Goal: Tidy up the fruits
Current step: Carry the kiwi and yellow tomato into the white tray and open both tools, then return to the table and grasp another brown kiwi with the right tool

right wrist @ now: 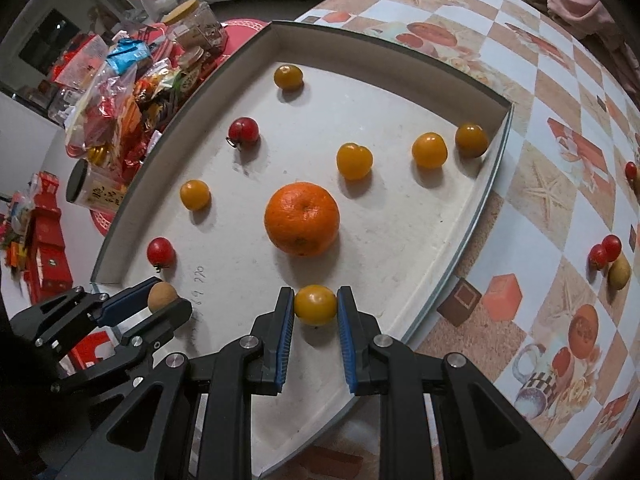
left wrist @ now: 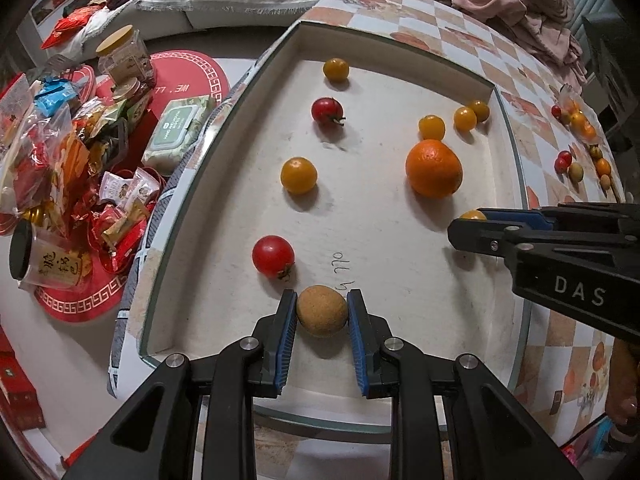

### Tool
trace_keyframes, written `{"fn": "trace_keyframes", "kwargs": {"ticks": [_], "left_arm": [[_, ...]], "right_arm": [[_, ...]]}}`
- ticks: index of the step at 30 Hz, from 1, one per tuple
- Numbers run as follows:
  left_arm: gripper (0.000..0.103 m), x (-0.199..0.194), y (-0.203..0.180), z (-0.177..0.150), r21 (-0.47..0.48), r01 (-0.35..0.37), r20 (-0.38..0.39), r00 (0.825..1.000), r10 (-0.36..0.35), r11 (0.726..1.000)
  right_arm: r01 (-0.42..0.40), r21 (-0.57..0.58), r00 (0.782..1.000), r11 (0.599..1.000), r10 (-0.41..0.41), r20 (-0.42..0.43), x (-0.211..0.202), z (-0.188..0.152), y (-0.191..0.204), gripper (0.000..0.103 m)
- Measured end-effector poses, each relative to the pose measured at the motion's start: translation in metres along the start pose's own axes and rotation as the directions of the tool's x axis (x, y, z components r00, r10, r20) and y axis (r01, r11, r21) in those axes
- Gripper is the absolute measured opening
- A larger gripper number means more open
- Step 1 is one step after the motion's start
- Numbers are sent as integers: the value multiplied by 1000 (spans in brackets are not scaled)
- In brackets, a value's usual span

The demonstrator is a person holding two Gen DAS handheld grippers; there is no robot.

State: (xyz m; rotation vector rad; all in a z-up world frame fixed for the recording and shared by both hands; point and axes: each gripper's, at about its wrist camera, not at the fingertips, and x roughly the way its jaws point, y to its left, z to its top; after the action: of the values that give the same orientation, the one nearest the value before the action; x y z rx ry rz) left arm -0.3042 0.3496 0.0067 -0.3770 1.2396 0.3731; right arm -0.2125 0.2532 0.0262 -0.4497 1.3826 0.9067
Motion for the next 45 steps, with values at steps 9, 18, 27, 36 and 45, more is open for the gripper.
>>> {"fn": "trace_keyframes", "kwargs": {"ticks": [9,18,27,36,45], "left_arm": [[27,2,-9,-4,59,-45,12,999,44,997],[27,1,-12,-3,85,-58,4,998,58,995],[67,-9,-17,-6,124,-86,44,996,81,989],[67,-22,-43,10,167,-79,68,995,68,983],[67,-37,-107,35,246,-23,109,994,-4,969]], "right_arm": [[15,-18,1000,1000,-15,3,8,-1,3,24],[-11,5,1000,1000,11,-8,5,2,0,33],[-55,34,997,998,53,53,-19,3,-6,68],[-57,121,989,991,40,143,-58,-3,-40,72],[18,318,984,948,-73,160,-81,-40,-131,72]]}}
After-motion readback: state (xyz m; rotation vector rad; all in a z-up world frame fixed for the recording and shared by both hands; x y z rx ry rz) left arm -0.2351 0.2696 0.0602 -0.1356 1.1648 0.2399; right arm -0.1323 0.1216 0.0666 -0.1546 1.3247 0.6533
